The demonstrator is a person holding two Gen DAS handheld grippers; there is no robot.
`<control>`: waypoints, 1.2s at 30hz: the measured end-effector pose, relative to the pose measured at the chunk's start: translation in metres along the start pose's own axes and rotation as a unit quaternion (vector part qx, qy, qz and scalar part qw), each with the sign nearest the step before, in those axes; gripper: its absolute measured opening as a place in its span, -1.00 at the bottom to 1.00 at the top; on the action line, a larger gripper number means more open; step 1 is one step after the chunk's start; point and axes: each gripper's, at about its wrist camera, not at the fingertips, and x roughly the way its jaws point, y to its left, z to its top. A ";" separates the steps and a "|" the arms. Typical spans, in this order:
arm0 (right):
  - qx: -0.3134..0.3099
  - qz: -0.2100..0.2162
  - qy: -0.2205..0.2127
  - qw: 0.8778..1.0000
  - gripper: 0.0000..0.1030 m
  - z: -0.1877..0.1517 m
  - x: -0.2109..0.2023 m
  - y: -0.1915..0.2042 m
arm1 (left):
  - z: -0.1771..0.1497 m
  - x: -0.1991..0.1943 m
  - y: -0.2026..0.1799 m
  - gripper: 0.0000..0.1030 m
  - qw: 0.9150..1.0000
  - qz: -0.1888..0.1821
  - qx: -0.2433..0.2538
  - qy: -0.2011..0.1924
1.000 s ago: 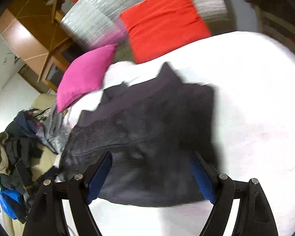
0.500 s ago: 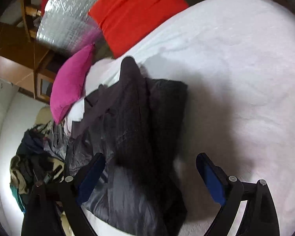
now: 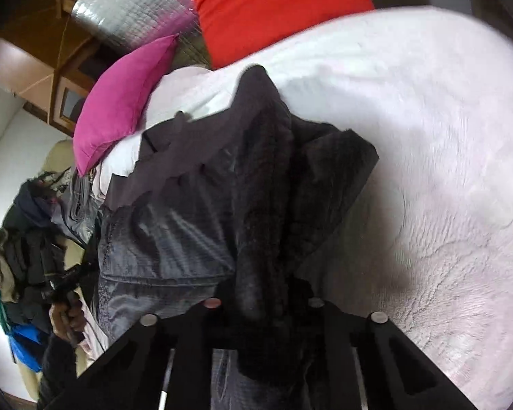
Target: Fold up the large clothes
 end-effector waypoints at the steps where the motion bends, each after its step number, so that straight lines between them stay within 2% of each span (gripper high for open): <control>1: -0.009 -0.001 -0.003 1.000 -0.74 0.001 -0.007 0.005 | 0.000 -0.007 -0.005 -0.70 1.000 0.002 0.002 -0.008; 7: -0.070 -0.007 -0.049 0.996 -0.77 0.011 -0.077 0.059 | -0.003 -0.072 -0.046 -0.73 0.998 -0.013 0.034 -0.060; 11: -0.101 -0.009 -0.077 0.992 -0.78 -0.001 -0.134 0.082 | -0.018 -0.123 -0.074 -0.73 0.994 -0.033 0.058 -0.091; 15: -0.107 -0.012 -0.095 0.990 -0.78 -0.036 -0.179 0.076 | -0.056 -0.168 -0.088 -0.72 0.989 -0.065 0.071 -0.114; 18: -0.098 -0.019 -0.101 0.990 -0.78 -0.074 -0.192 0.057 | -0.085 -0.165 -0.085 -0.72 0.988 -0.080 0.071 -0.114; 20: -0.075 -0.015 -0.094 0.993 -0.76 -0.102 -0.182 0.032 | -0.106 -0.150 -0.077 -0.65 0.989 -0.082 0.063 -0.105; 21: -0.058 -0.012 -0.085 0.995 -0.66 -0.113 -0.173 0.017 | -0.122 -0.134 -0.073 -0.61 0.992 -0.076 0.054 -0.085; 22: -0.024 -0.009 -0.070 0.997 -0.64 -0.128 -0.158 -0.003 | -0.138 -0.114 -0.067 -0.49 0.996 -0.057 0.042 -0.055; 24: 0.024 -0.042 -0.023 0.999 -0.44 -0.156 -0.123 -0.040 | -0.161 -0.083 -0.056 -0.37 1.000 -0.001 0.024 -0.008; 25: 0.036 -0.063 -0.012 0.997 -0.38 -0.168 -0.111 -0.054 | -0.170 -0.078 -0.050 -0.14 0.999 0.017 0.025 -0.010; 27: 0.078 -0.045 -0.036 0.995 0.25 -0.184 -0.117 -0.072 | -0.177 -0.091 -0.043 0.04 0.999 0.023 0.013 -0.038; 29: 0.087 -0.047 -0.066 0.993 0.36 -0.188 -0.139 -0.074 | -0.174 -0.117 -0.042 0.32 0.997 0.050 0.001 -0.063; 32: 0.073 -0.063 -0.116 0.989 0.40 -0.180 -0.178 -0.059 | -0.165 -0.162 -0.050 0.40 0.987 0.096 0.011 -0.126; 34: 0.063 -0.043 -0.145 0.986 0.42 -0.174 -0.197 -0.041 | -0.161 -0.184 -0.062 0.44 0.983 0.101 0.023 -0.155; 36: 0.046 -0.007 -0.155 0.987 0.60 -0.170 -0.204 -0.016 | -0.168 -0.193 -0.084 0.48 0.979 0.107 0.048 -0.169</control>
